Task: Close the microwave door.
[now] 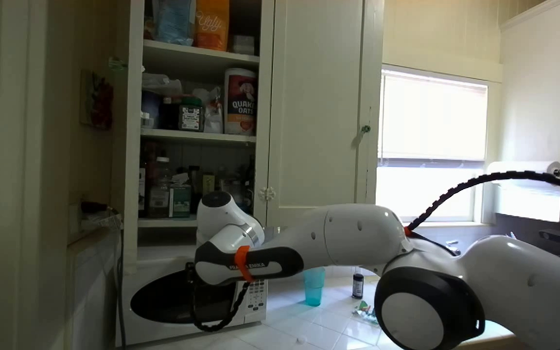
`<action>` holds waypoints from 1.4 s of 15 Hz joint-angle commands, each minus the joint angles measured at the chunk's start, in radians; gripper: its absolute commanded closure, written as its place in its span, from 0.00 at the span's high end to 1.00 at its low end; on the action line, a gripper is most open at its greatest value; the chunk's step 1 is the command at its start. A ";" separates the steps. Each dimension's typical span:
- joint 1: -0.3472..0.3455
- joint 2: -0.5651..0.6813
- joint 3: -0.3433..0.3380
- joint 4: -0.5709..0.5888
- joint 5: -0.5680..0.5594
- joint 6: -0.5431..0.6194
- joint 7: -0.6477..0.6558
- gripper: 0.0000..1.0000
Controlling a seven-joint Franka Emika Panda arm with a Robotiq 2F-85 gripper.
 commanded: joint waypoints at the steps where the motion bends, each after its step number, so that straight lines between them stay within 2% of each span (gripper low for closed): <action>1: 0.003 0.115 -0.051 0.196 0.039 -0.018 0.011 1.00; 2: -0.004 0.114 -0.040 0.196 0.011 -0.018 0.046 1.00; 6: 0.017 0.145 -0.105 0.239 -0.022 -0.026 0.191 1.00; 14: 0.037 0.164 -0.187 0.247 -0.014 -0.048 0.280 1.00; 17: 0.035 0.152 -0.164 0.235 0.014 -0.068 0.246 1.00; 19: 0.040 0.121 -0.119 0.207 0.050 -0.084 0.200 1.00; 21: 0.037 0.068 -0.029 0.156 0.114 -0.116 0.104 1.00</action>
